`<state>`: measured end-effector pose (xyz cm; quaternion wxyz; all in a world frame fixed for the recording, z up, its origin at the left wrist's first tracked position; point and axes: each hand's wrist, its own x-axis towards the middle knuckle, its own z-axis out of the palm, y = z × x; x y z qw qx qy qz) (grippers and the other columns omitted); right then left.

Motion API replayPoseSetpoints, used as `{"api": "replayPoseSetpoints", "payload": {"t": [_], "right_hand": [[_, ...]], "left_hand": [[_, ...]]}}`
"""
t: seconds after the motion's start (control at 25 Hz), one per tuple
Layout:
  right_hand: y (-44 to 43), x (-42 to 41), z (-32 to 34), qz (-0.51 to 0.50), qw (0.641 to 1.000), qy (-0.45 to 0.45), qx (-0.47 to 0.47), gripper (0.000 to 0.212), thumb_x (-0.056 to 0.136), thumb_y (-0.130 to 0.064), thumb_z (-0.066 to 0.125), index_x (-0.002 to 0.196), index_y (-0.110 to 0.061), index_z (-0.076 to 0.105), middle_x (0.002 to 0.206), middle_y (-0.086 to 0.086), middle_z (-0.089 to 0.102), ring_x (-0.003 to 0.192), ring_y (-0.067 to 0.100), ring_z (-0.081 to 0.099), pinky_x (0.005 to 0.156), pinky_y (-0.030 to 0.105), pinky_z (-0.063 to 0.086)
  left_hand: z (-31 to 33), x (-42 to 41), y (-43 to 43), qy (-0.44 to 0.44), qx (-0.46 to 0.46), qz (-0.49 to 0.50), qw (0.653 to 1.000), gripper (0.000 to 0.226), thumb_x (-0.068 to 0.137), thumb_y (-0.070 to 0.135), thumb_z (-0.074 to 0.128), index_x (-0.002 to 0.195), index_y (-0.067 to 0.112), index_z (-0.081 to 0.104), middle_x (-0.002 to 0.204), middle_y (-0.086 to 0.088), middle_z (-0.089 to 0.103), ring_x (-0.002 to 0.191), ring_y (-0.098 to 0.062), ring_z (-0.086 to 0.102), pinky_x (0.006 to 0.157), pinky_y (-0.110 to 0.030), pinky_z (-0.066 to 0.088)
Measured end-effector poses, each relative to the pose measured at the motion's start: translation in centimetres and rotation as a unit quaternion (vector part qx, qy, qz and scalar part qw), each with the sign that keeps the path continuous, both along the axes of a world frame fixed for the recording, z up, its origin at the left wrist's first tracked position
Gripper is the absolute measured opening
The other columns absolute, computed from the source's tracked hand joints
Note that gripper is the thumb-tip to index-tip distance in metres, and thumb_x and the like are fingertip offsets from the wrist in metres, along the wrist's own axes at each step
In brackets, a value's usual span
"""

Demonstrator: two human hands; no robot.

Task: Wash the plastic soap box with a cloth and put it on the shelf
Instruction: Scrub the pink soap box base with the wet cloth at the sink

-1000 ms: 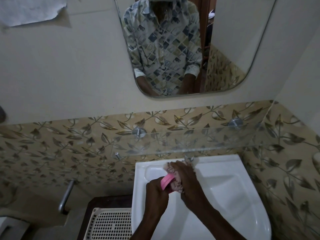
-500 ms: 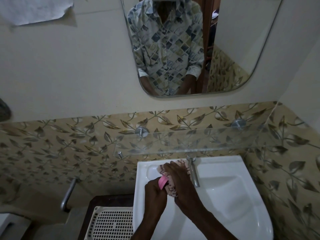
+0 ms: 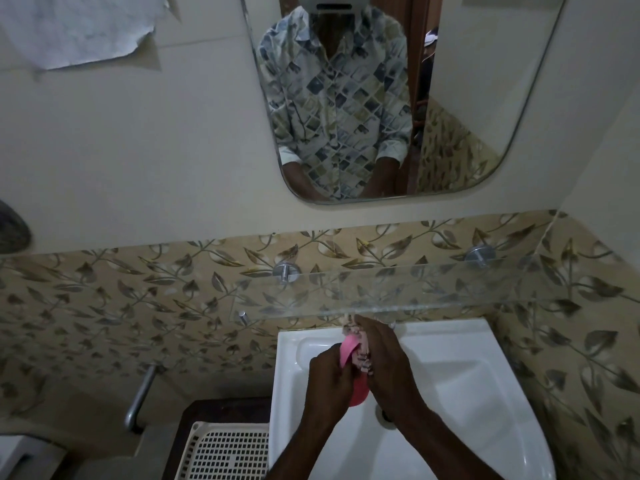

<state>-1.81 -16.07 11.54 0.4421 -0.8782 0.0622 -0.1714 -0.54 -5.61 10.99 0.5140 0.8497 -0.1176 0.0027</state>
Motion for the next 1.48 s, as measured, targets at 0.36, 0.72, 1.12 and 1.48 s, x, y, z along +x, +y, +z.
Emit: {"api": "replayPoseSetpoints", "payload": {"t": [0.36,0.72,1.12,1.48], "right_hand": [[-5.8,-1.8,0.7,-0.068,0.763,0.165,0.621,0.037,0.089,0.016,0.044,0.119,0.007,0.063,0.114,0.032,0.068,0.105,0.045,0.067,0.090,0.052,0.055],[-5.3,-3.6,2.1,-0.026,0.941,0.093,0.325,0.043,0.089,0.006,0.058,0.114,-0.028,0.068,0.108,-0.004,0.076,0.098,0.010,0.072,0.084,0.031,0.058],[-2.3,-2.1,2.5,0.083,0.992,0.088,-0.022,0.035,0.091,0.001,0.060,0.120,-0.019,0.066,0.111,-0.001,0.070,0.105,0.012,0.066,0.084,0.010,0.046],[-1.9,-1.8,5.2,-0.003,0.979,0.164,0.121,0.013,0.078,-0.017,0.068,0.076,-0.028,0.074,0.070,-0.011,0.075,0.065,0.001,0.070,0.057,0.018,0.056]], "left_hand": [[-2.7,0.6,2.7,0.286,-0.356,0.073,0.887,0.021,0.089,0.002,0.059,0.106,0.005,0.072,0.095,-0.017,0.077,0.085,-0.029,0.073,0.077,-0.045,0.059],[-1.2,0.6,3.6,0.455,-0.519,-0.036,0.722,0.055,0.077,0.012,0.072,0.130,0.002,0.062,0.127,-0.030,0.061,0.112,-0.043,0.060,0.097,-0.056,0.050],[-1.1,0.9,-0.5,0.441,-0.509,0.059,0.737,0.069,0.098,0.057,0.035,0.135,0.002,0.056,0.132,-0.026,0.062,0.121,-0.040,0.060,0.106,-0.054,0.044],[-3.0,1.9,0.0,0.371,-0.463,0.126,0.795,0.072,0.092,0.064,0.041,0.133,0.008,0.057,0.121,-0.021,0.069,0.113,-0.036,0.065,0.097,-0.052,0.053]]}}
